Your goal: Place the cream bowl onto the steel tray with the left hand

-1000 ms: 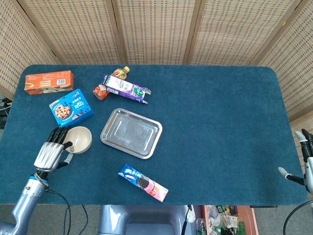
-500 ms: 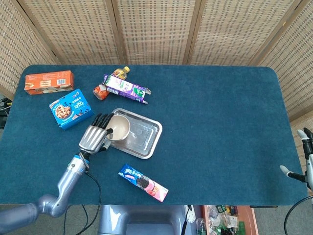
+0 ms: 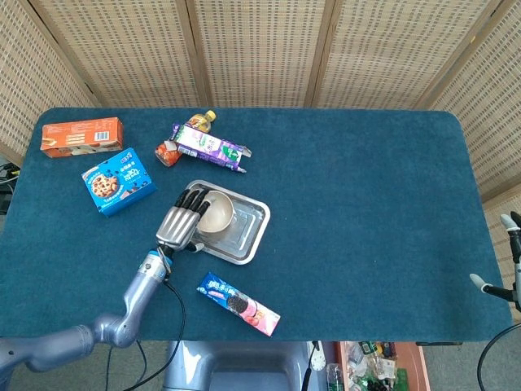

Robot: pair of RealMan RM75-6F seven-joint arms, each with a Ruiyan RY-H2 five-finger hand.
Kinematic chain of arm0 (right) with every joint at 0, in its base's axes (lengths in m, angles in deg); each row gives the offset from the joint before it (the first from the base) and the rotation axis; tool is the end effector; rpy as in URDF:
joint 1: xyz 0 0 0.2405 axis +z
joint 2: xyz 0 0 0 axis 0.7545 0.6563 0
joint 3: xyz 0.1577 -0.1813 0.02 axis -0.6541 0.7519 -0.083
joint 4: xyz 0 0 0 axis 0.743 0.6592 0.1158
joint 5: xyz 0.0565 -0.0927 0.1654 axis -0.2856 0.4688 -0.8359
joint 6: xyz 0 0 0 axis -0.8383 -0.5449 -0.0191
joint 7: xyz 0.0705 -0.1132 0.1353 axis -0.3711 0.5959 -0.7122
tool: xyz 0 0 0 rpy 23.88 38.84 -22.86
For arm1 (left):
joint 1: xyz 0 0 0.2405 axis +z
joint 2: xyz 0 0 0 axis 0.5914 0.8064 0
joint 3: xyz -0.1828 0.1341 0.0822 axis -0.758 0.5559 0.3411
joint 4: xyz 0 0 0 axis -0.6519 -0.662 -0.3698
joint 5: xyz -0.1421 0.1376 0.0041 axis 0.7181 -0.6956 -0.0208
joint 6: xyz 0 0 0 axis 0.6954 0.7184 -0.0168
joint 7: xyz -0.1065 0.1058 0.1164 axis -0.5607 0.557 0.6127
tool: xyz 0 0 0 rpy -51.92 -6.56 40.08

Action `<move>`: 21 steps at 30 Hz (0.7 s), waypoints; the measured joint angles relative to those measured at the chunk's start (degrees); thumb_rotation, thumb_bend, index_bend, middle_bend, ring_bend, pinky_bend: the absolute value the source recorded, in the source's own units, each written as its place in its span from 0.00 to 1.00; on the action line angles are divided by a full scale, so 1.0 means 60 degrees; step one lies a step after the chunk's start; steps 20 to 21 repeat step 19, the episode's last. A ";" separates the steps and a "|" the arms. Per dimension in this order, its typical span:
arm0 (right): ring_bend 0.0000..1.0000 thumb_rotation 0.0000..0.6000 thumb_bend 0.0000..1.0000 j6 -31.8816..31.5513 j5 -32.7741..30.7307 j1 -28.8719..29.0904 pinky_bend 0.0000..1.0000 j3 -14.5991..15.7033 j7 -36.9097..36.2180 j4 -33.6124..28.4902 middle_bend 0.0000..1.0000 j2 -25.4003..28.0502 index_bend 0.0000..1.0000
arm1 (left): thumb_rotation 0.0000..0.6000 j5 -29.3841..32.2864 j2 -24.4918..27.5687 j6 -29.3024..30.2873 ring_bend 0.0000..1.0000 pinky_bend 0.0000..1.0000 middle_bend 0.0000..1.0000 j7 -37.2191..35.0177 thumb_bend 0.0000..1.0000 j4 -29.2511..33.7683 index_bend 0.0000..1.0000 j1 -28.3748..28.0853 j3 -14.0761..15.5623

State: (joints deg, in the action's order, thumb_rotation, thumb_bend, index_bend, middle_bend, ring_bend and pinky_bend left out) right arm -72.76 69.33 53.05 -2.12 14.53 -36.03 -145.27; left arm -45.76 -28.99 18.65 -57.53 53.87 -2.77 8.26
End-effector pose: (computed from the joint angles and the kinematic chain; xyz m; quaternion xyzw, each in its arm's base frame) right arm -0.3199 -0.2400 0.2201 0.5221 -0.3988 0.4183 0.6272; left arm -0.1298 0.3780 -0.0485 -0.7286 -0.3597 -0.3766 0.4449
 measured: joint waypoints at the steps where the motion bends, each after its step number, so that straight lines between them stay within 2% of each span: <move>1: 0.00 1.00 0.00 -0.0015 0.0024 -0.0004 0.00 0.0006 -0.0006 -0.0009 0.00 0.0003 0.00 | 1.00 -0.0037 0.0264 0.0198 0.00 0.00 0.00 -0.0039 0.00 0.0341 0.00 0.0093 -0.0021; 3: 0.00 1.00 0.00 -0.0063 0.0094 -0.0016 0.00 0.0025 -0.0014 -0.0044 0.00 0.0014 0.00 | 1.00 -0.0086 0.0752 0.0523 0.00 0.00 0.00 -0.0072 0.00 0.0901 0.00 0.0273 -0.0044; 9: 0.00 1.00 0.00 -0.0238 0.0313 -0.0067 0.00 0.0095 0.0015 -0.0155 0.00 0.0033 0.00 | 1.00 -0.0173 0.2914 0.1736 0.00 0.00 0.00 -0.0064 0.00 0.2891 0.00 0.1286 0.0034; 14: 0.00 1.00 0.00 -0.0357 0.0435 -0.0103 0.00 0.0139 0.0099 -0.0234 0.00 0.0039 0.00 | 1.00 -0.0321 0.4751 0.3106 0.00 0.00 0.00 -0.0194 0.00 0.3912 0.00 0.2749 0.0520; 19: 0.00 1.00 0.00 -0.0420 0.0502 -0.0119 0.00 0.0179 0.0290 -0.0282 0.00 -0.0003 0.00 | 1.00 -0.0250 0.5754 0.4006 0.00 0.00 0.00 -0.0612 0.00 0.4553 0.00 0.3999 0.1183; 21: 0.00 1.00 0.00 -0.0420 0.0502 -0.0119 0.00 0.0179 0.0290 -0.0282 0.00 -0.0003 0.00 | 1.00 -0.0250 0.5754 0.4006 0.00 0.00 0.00 -0.0612 0.00 0.4553 0.00 0.3999 0.1183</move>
